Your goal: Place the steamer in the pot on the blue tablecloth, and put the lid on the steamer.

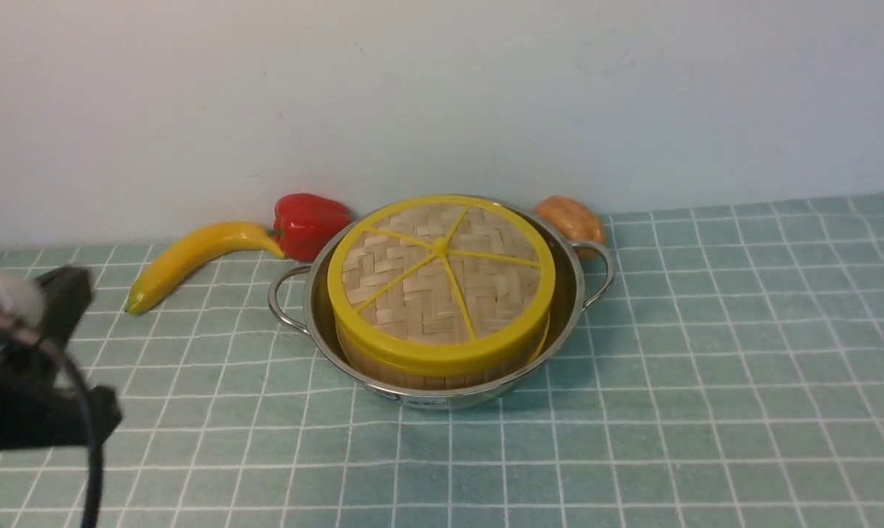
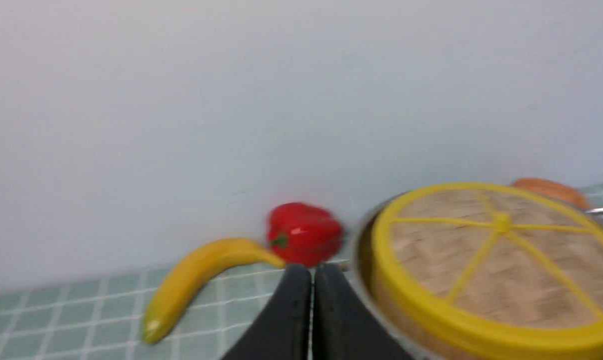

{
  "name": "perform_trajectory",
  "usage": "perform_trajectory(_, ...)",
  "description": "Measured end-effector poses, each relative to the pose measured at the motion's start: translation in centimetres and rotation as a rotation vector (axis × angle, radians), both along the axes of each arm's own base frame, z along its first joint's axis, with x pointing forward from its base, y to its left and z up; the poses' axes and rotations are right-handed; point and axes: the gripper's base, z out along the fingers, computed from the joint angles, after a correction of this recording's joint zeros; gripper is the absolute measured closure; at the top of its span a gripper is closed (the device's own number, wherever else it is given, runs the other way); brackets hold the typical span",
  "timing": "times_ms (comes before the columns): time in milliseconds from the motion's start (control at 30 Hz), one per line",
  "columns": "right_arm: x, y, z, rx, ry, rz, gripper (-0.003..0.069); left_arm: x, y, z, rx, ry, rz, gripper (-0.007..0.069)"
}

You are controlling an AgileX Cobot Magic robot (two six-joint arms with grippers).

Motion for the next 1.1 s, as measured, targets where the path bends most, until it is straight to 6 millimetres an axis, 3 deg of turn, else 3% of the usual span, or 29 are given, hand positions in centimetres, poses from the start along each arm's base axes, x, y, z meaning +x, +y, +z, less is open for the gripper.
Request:
perform_trajectory(100,0.0,0.0,0.0,0.0,0.0,0.0,0.0606,-3.0,1.6,-3.5,-0.002,-0.046,0.134,0.0613)
perform_trajectory(133,0.0,0.0,0.0,0.0,0.0,0.0,0.0605,-3.2,1.7,-3.7,-0.002,-0.05,0.14,0.0612)
perform_trajectory(233,0.0,0.0,0.0,0.0,0.0,0.0,0.0592,-5.6,2.1,-7.2,0.019,-0.122,0.202,0.0602)
perform_trajectory(333,0.0,0.0,0.0,0.0,0.0,0.0,0.0585,-6.4,2.1,-8.5,0.036,-0.158,0.206,0.0602)
perform_trajectory(1100,-0.1,-0.1,0.0,0.0,-0.007,-0.005,0.0512,-6.7,2.0,-8.9,0.065,-0.147,0.199,0.055)
